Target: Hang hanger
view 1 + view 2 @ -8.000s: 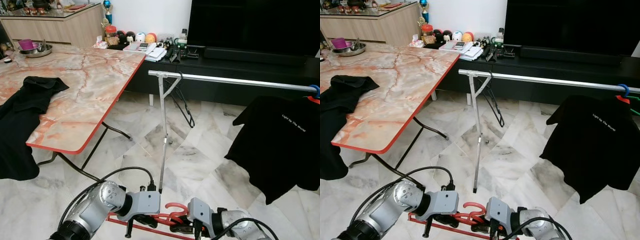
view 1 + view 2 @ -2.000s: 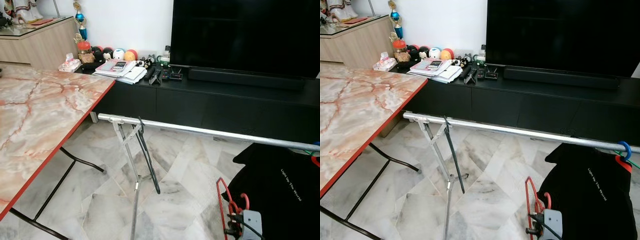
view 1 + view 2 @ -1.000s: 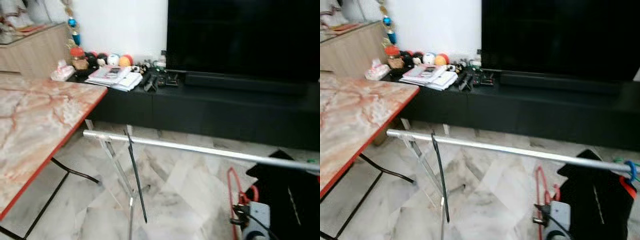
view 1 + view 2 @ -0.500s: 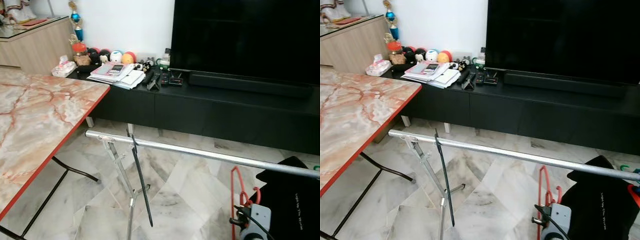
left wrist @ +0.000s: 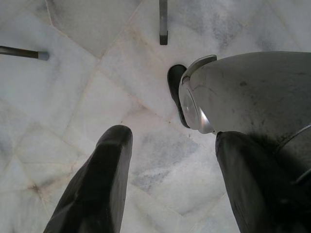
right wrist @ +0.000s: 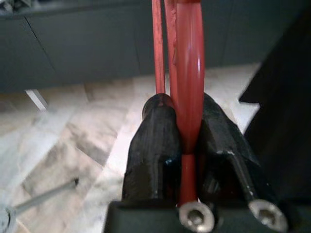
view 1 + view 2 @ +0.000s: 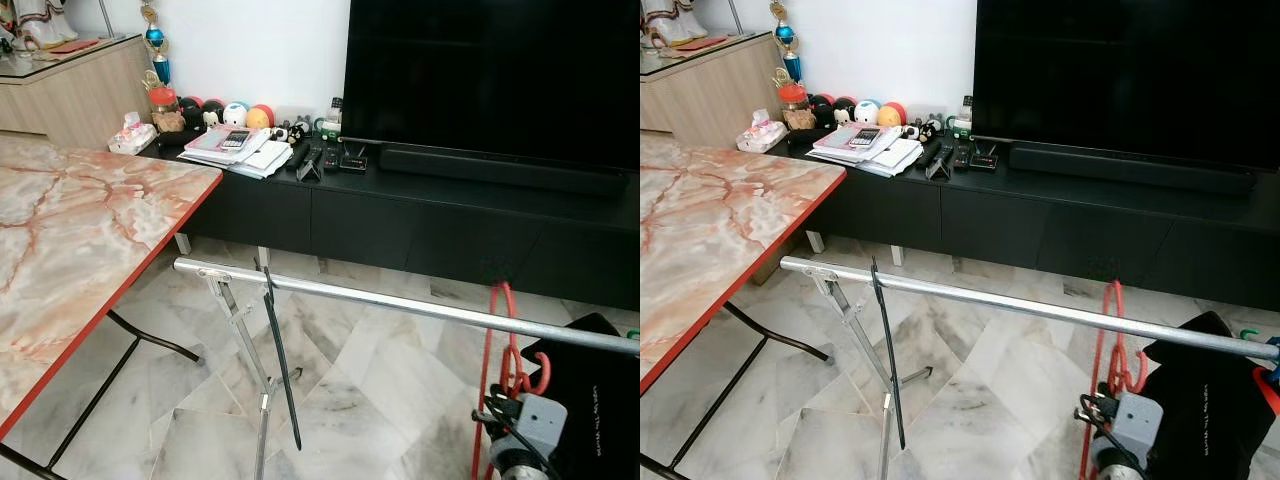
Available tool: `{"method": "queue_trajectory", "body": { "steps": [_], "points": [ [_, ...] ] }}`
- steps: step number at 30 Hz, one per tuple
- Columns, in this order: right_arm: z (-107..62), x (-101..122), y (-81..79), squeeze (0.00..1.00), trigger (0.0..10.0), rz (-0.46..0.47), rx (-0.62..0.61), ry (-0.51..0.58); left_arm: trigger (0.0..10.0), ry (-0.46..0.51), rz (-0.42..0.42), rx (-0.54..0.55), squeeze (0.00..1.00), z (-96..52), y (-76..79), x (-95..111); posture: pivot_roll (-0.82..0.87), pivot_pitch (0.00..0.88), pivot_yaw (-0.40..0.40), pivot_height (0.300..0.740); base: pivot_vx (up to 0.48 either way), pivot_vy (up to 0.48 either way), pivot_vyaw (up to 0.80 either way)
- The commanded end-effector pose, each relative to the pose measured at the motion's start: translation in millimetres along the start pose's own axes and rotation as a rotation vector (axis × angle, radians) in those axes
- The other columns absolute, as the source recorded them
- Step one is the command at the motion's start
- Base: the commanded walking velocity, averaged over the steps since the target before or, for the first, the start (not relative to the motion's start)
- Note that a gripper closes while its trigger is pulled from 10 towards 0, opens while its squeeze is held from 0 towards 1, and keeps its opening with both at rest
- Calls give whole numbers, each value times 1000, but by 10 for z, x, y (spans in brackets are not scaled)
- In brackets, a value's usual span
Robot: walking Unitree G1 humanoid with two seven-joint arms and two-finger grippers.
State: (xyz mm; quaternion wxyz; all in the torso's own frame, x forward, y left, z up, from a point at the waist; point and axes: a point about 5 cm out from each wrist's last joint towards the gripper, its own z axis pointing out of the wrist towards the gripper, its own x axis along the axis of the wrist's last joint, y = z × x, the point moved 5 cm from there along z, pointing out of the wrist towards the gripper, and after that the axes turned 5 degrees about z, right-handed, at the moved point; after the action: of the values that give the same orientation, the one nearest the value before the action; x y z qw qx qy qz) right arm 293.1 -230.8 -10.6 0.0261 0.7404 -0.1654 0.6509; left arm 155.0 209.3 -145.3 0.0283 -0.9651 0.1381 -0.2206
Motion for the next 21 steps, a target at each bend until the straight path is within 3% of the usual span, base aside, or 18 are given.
{"method": "queue_trajectory", "body": {
  "steps": [1, 4, 9, 21],
  "points": [
    [7, 57, -9, 0, 10000, -4, -2, 31, 10000, -27, 8, -29, 0, 3, 109, -75, 109, 42, -50, 740, 0, 0, 0],
    [36, 138, -135, 0, 10000, -25, 32, 69, 10000, -25, 4, -31, 0, 6, 123, -64, 114, 41, -49, 740, 0, 0, 0],
    [103, 190, -207, 0, 10000, -64, 59, 62, 10000, -28, 6, -33, 0, 8, 130, -66, 112, 41, -49, 740, 0, 0, 0],
    [285, 250, -223, 0, 10000, -80, 58, -6, 10000, -39, 6, -36, 0, -6, 123, -132, 114, 41, -48, 740, 0, 0, 0]
  ]
}}
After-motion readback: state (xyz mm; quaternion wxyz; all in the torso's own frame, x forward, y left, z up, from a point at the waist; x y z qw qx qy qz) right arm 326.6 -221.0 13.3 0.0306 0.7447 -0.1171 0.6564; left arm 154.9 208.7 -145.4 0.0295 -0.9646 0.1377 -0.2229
